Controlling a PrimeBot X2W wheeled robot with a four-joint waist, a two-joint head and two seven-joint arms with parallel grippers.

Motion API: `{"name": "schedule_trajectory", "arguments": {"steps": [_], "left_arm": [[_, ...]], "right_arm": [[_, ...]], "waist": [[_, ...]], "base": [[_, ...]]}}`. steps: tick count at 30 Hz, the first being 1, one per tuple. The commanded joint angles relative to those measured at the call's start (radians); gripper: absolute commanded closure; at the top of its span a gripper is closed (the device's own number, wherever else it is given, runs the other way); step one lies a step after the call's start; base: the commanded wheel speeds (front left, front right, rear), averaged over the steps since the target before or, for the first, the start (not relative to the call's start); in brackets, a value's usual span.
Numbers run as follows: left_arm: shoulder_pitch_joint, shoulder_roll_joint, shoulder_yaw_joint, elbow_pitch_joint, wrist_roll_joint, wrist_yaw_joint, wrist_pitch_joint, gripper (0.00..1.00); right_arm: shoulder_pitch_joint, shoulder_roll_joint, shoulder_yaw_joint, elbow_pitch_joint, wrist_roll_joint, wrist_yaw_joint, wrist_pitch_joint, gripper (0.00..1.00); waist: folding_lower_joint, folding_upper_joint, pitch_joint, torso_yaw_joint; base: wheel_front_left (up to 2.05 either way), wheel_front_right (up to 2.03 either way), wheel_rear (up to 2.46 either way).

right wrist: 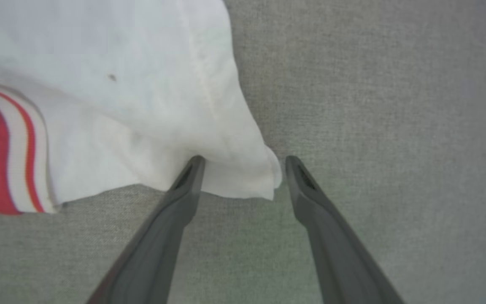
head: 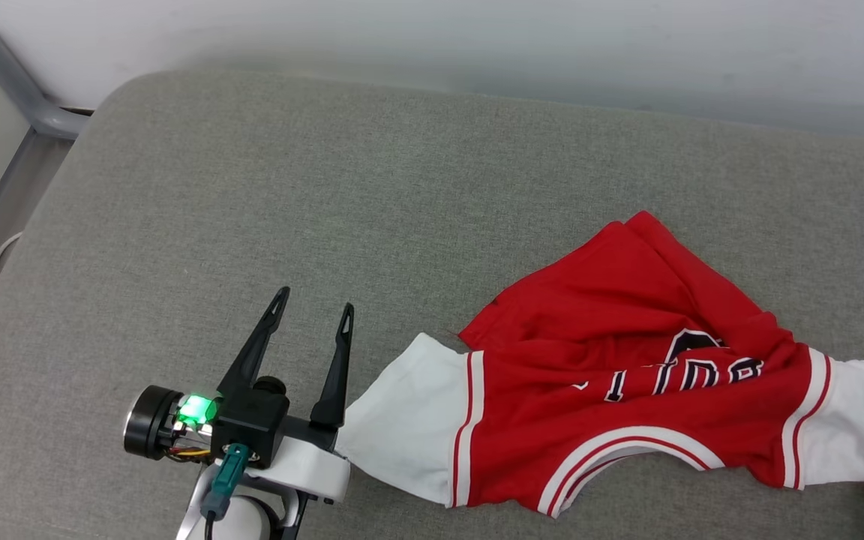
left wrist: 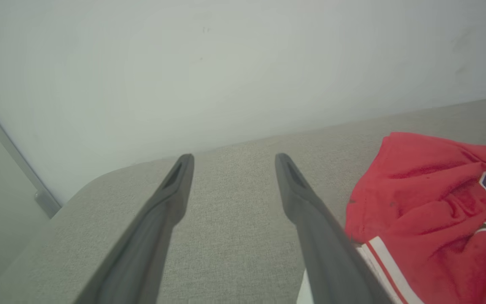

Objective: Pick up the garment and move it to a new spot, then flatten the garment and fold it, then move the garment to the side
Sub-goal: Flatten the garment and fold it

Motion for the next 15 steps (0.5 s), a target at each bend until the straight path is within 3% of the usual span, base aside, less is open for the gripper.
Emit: {"name": "schedule_trajectory", "arguments": {"steps": [1,8,9,10,11,15], "left_arm": [[-0.010,-0.004,0.006,0.003,0.001,-0.006,-0.002,0.00],[-0.012,-0.006,0.022,0.013,0.000,-0.024,-0.002,0.00],[-0.011,-0.007,0.024,0.015,-0.001,-0.027,-0.002,0.00],[-0.011,-0.007,0.026,0.018,-0.004,-0.031,-0.002,0.00],[-0.011,-0.007,0.028,0.021,-0.005,-0.034,-0.002,0.00],[0.001,0.000,0.035,0.049,-0.016,-0.055,-0.002,0.00]], "right_arm": [[-0.012,0.005,-0.007,0.014,-0.006,-0.001,-0.009,0.00],[-0.009,0.037,0.006,0.113,0.003,-0.001,-0.014,0.00],[-0.010,0.047,0.010,0.129,0.015,-0.001,-0.009,0.17],[-0.010,0.053,0.012,0.144,0.023,0.000,-0.007,0.67],[-0.010,0.056,0.010,0.156,0.026,-0.001,-0.011,1.00],[-0.001,0.053,0.009,0.187,0.038,-0.001,-0.027,1.00]], "waist": [[0.0000,0.0000,0.009,0.005],[0.0000,0.0000,0.034,0.010],[0.0000,0.0000,0.037,0.009],[0.0000,0.0000,0.038,0.008],[0.0000,0.0000,0.038,0.007],[0.0000,0.0000,0.026,-0.001]], "base": [[0.00,0.00,0.00],[0.00,0.00,0.00],[0.00,0.00,0.00],[0.00,0.00,0.00],[0.00,0.00,0.00],[0.00,0.00,0.00]]}}
